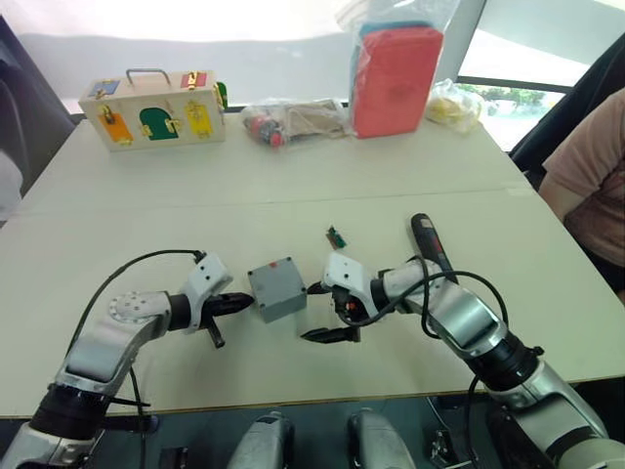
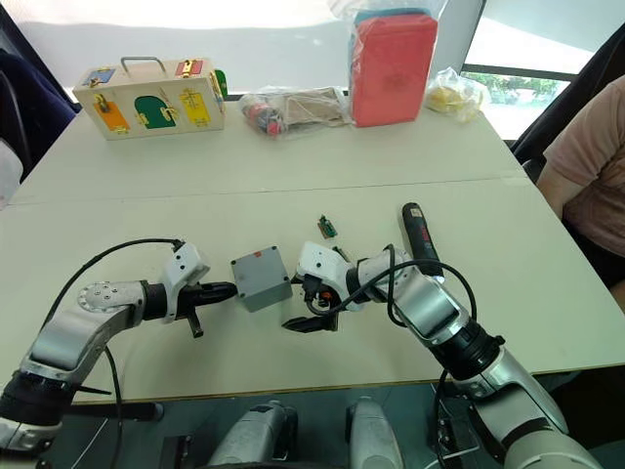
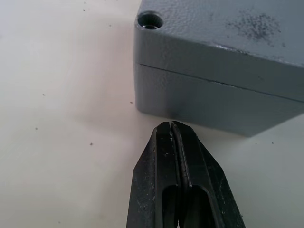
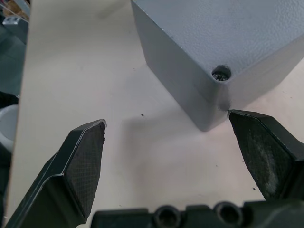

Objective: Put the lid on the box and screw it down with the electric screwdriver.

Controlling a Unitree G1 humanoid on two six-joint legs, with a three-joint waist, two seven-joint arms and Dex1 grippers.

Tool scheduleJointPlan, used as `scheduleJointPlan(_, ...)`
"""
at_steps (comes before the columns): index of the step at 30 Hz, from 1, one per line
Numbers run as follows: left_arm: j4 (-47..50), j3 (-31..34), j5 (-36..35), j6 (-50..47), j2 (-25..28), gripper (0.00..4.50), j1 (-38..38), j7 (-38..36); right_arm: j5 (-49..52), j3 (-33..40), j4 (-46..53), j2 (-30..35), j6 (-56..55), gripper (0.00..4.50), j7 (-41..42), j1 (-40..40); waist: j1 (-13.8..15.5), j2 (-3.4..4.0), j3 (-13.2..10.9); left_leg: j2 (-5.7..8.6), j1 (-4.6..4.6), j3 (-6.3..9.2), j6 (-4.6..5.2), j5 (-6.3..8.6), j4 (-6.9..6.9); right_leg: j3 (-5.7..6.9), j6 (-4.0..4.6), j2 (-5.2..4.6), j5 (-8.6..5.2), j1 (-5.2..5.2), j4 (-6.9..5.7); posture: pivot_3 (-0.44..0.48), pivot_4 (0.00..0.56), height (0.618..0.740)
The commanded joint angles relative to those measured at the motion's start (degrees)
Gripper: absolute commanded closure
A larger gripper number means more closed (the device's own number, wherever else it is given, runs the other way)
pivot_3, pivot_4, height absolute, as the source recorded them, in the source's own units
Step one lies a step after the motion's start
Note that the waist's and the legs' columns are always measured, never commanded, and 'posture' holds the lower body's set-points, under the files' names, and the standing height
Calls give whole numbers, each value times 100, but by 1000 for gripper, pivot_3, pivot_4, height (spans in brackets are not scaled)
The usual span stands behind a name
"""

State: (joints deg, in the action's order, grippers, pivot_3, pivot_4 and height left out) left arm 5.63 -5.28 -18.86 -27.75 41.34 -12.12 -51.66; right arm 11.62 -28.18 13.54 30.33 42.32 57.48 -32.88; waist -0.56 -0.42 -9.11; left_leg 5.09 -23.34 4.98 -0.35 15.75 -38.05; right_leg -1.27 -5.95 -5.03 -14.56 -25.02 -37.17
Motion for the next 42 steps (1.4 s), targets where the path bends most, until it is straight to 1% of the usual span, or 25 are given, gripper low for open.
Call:
scheduleJointPlan(1,-791,-99,340,506,-152,4500,-217,-51,167,159,384,-69,109,155,-60,42,17,0,1,0,5,3,0,0,0,1,0,-1,0,7,1,0,150,740)
scheduleJointPlan(5,-1641,-281,607,1154,-449,4500,-425,-142,218,164,474,-76,199,155,-81,70,51,5,5,2,21,6,8,5,0,5,0,-2,0,27,1,0,150,740)
scheduleJointPlan(6,-1828,-303,664,1299,-518,4500,-461,-157,228,169,492,-70,218,155,-88,71,64,6,6,2,30,6,29,17,0,7,0,-2,0,35,1,0,150,740)
scheduleJointPlan(10,-1446,-82,559,1367,-356,4500,-99,-275,142,181,487,9,189,155,-146,48,89,6,8,2,67,4,42,26,4,8,0,-1,-1,70,8,0,150,740)
scheduleJointPlan(12,-1061,90,433,1138,-139,4500,22,-349,78,287,496,183,126,155,-137,13,69,6,8,1,72,1,45,29,6,4,0,-1,-1,70,9,0,150,740)
scheduleJointPlan(16,-360,503,28,611,384,4500,185,-598,338,774,643,543,250,155,-18,-47,-18,7,7,-1,70,-3,45,29,19,-1,-1,0,-2,60,11,0,150,740)
scheduleJointPlan(19,267,1133,-811,-213,782,4500,-42,-853,791,1618,373,557,523,155,-94,-233,-22,-2,-5,-5,67,-2,46,29,22,-1,-1,3,-3,57,12,0,150,740)
scheduleJointPlan(21,541,1357,-1195,-643,874,4500,-252,-843,910,1938,30,436,601,155,-265,-388,-1,-2,-7,-6,59,1,46,29,21,0,-1,3,-3,52,11,0,150,740)
scheduleJointPlan(23,723,1461,-1490,-1020,867,4500,-494,-755,761,1991,-374,321,402,155,-479,-537,15,-2,-7,-4,60,2,46,29,17,3,-1,0,-3,59,13,0,150,740)
scheduleJointPlan(25,874,1477,-1730,-1403,742,4500,-824,-549,571,2035,-926,38,145,155,-860,-750,1,-3,-6,-1,61,2,48,30,17,3,-1,-2,-3,62,15,0,150,740)
scheduleJointPlan(28,1035,1222,-1724,-1724,551,4500,-1179,-226,332,2005,-1680,-377,-323,155,-1242,-977,-25,-3,-7,0,61,-5,41,26,17,1,-1,0,-2,56,11,0,150,740)
scheduleJointPlan(29,1068,1135,-1674,-1746,506,4500,-1239,-168,278,1966,-1847,-448,-420,155,-1255,-1003,-27,-2,-7,-1,60,-6,21,14,17,0,-1,2,-2,53,11,0,150,740)
scheduleJointPlan(33,1263,996,-1814,-1977,221,4500,-1507,112,70,1828,-2344,-640,-749,155,-1330,-990,-33,-3,-8,-1,55,-9,10,8,19,-3,-1,4,-2,44,9,0,150,740)
scheduleJointPlan(36,1508,928,-1881,-2128,189,4500,-1526,176,-5,1838,-2557,-747,-861,836,-1377,-1010,-36,-3,-8,-1,53,-9,10,8,17,-5,-1,4,-2,44,9,0,150,740)
scheduleJointPlan(40,1703,822,-1816,-2172,270,4500,-1467,210,-75,1905,-2825,-885,-926,2226,-1544,-1073,-40,-2,-8,-2,54,-9,8,7,17,-6,-1,7,-2,43,8,0,150,740)
scheduleJointPlan(42,1729,803,-1804,-2171,278,4500,-1455,216,-126,1879,-2910,-915,-984,3017,-1576,-1096,-40,-2,-8,-2,54,-9,7,7,17,-6,-1,8,-2,44,9,0,150,740)
